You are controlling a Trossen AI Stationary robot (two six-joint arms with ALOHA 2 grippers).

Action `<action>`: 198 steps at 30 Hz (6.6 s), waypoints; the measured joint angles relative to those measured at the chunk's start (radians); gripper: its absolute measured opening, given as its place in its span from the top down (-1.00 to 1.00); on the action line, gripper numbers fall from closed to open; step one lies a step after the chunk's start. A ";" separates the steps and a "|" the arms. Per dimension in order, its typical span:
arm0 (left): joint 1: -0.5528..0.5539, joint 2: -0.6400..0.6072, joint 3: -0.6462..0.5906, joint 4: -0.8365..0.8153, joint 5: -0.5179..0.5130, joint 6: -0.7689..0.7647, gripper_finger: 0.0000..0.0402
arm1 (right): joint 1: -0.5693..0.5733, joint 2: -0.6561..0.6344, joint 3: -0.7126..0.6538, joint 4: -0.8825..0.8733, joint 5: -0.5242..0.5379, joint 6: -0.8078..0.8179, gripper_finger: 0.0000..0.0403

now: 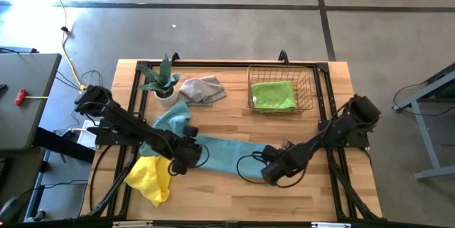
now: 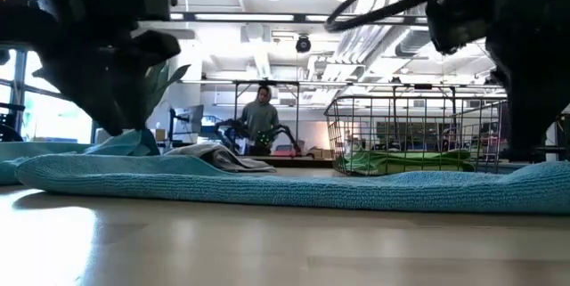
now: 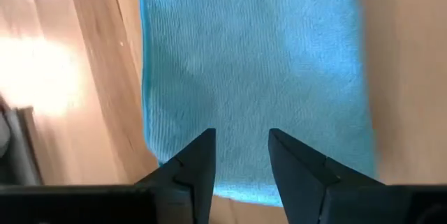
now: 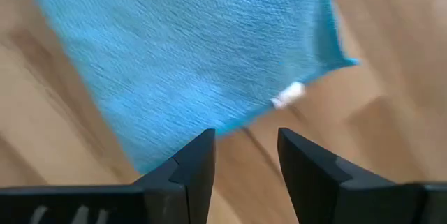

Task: Fold microfiber towels
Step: Fold the bottom blue microfiber towel

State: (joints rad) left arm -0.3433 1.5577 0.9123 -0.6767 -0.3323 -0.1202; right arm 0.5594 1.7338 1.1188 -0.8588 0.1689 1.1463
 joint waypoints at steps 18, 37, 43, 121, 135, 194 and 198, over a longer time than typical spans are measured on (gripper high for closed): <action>0.016 0.001 -0.212 0.284 0.231 -0.337 0.42 | 0.068 -0.078 -0.282 0.354 0.064 0.425 0.26; 0.002 0.008 -0.182 0.493 0.261 -0.228 0.42 | 0.000 -0.292 -0.284 0.062 0.143 0.333 0.26; 0.017 0.019 -0.238 0.489 0.176 -0.231 0.42 | -0.012 -0.256 -0.284 0.074 0.149 0.350 0.14; -0.005 0.011 -0.256 0.662 -0.020 -0.340 0.42 | -0.174 -0.168 0.006 -0.209 -0.026 0.357 1.00; -0.005 0.011 -0.255 0.697 -0.031 -0.280 0.42 | -0.195 -0.006 0.006 0.326 -0.019 0.241 1.00; 0.001 0.010 -0.276 0.901 -0.101 -0.080 0.42 | -0.174 0.154 0.006 0.582 -0.096 -0.264 0.36; -0.015 0.010 -0.260 1.013 -0.099 -0.014 0.42 | -0.152 0.154 0.006 0.448 0.005 -0.261 0.38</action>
State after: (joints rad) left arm -0.3584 1.5677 0.6518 0.3365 -0.4315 -0.1345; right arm 0.4076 1.8881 1.1252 -0.4112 0.1743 0.8855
